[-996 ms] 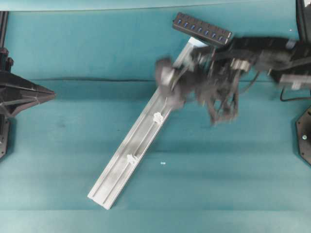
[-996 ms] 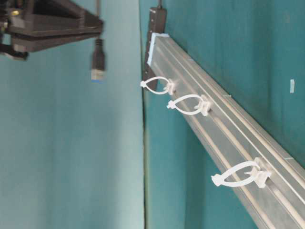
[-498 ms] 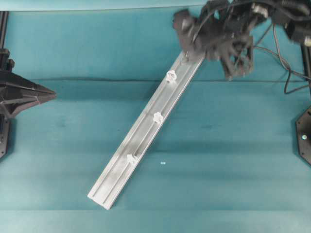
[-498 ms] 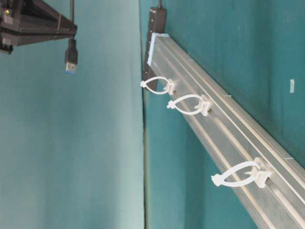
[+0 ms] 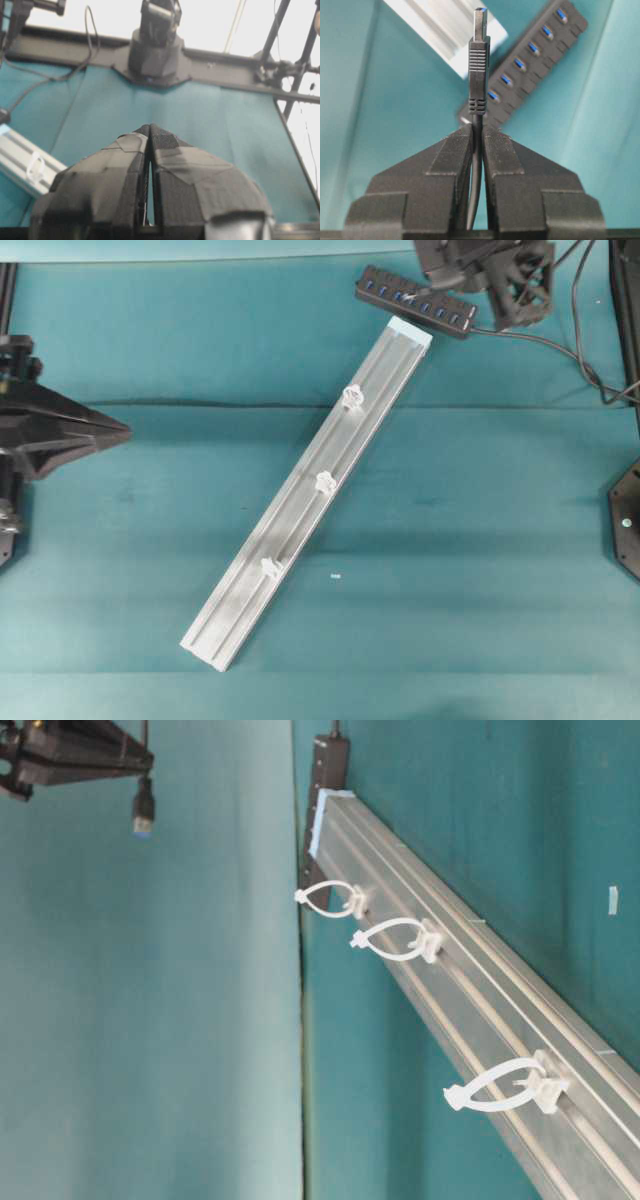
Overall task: Pass the USB cable through three rings with both arms.
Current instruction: 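Lift the plug with the right gripper toward the rail's top end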
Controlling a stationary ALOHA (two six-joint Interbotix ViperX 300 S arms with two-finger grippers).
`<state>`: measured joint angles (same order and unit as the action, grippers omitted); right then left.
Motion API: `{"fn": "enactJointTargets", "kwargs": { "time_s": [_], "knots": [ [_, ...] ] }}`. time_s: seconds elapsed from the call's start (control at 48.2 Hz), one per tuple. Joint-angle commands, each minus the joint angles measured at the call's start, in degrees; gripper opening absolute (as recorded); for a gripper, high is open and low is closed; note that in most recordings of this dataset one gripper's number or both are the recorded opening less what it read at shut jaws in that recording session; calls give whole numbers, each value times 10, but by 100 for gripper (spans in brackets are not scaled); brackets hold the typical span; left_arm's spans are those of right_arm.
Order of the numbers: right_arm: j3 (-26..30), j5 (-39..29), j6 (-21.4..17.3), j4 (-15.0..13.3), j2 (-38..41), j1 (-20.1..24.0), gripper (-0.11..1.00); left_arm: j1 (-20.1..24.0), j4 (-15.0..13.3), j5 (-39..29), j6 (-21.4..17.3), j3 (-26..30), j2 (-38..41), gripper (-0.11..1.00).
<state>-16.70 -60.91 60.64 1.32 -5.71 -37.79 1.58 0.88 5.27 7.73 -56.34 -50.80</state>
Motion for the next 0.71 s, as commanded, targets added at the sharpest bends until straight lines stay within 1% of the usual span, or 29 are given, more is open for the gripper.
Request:
{"fn": "enactJointTargets", "kwargs": {
  "time_s": [0.0, 0.062, 0.104, 0.228, 0.498, 0.56, 0.685],
  "knots": [
    [-6, 12, 45, 2, 10, -8, 9, 4, 2, 5, 1, 20, 16, 9],
    [-15, 27, 69, 2, 15, -11, 9, 5, 1, 2, 1, 24, 20, 9],
    [-21, 40, 79, 2, 18, -12, 9, 9, 2, 2, 1, 25, 21, 9],
    [-33, 75, 84, 2, 31, -13, 9, 18, 2, 2, 1, 30, 18, 9],
    [-43, 108, 88, 4, 65, -6, 9, 28, 2, -1, 1, 31, 23, 9],
    [-43, 113, 94, 7, 74, -2, 9, 33, 2, -1, 1, 31, 23, 9],
    [-43, 119, 121, 9, 92, 10, 9, 35, 1, -1, 1, 32, 24, 9]
  ]
}}
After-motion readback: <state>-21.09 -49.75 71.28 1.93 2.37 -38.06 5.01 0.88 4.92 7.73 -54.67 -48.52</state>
